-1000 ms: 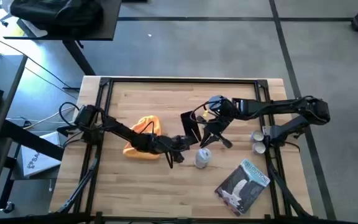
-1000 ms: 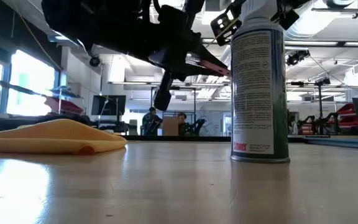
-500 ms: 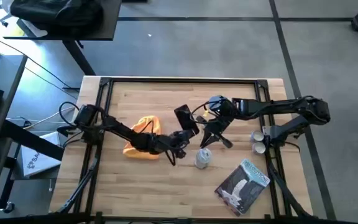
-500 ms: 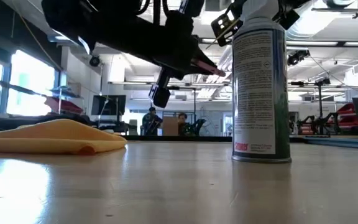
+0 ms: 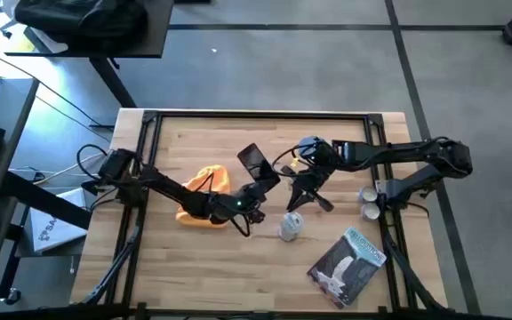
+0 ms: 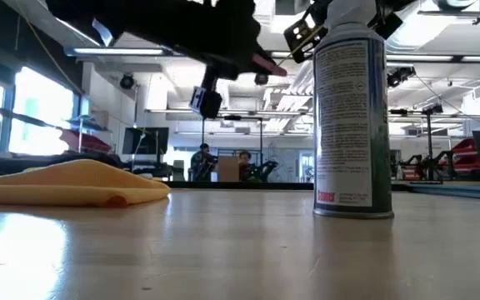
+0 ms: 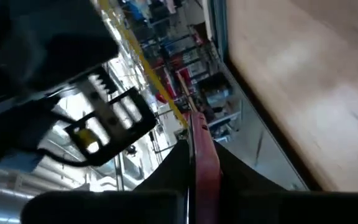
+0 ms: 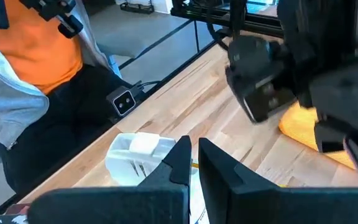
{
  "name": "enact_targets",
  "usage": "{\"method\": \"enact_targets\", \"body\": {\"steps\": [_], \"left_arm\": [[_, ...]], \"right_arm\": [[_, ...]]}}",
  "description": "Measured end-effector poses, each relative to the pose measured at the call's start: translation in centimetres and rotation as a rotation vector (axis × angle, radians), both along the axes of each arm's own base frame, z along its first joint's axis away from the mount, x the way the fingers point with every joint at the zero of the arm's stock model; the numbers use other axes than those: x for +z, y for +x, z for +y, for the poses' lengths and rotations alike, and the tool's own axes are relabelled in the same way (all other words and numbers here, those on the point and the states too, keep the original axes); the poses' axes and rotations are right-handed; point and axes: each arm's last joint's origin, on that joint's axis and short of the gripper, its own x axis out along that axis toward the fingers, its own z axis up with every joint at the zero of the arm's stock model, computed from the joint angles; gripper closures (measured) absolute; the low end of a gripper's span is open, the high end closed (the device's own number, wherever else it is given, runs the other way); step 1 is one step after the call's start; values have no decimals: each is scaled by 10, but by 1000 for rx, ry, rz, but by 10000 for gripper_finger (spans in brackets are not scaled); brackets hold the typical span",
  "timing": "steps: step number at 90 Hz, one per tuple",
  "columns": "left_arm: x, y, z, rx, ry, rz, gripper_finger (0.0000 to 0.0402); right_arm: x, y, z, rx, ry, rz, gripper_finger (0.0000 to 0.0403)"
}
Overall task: Apply microfiber cloth
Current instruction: Spray the pink cellphone with the spray bottle
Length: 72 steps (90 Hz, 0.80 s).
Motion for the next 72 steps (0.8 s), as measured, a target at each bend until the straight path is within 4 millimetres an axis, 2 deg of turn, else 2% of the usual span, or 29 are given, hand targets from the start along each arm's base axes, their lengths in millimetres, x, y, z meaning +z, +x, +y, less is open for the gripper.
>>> {"method": "enact_targets", "body": {"steps": [19, 48, 61, 72], "left_arm": [[-18, -14, -5, -47, -27, 42, 391], [-21, -9, 1, -237, -73, 62, 391], [-24, -6, 7, -339, -25, 135, 391], [-24, -5, 14, -347, 8, 155, 391]], "right_arm": [[0, 0, 0, 0, 0, 1, 403], [0, 0, 0, -1, 1, 1, 403], [0, 0, 0, -3, 2, 3, 403], [0, 0, 0, -3, 2, 4, 403]]}}
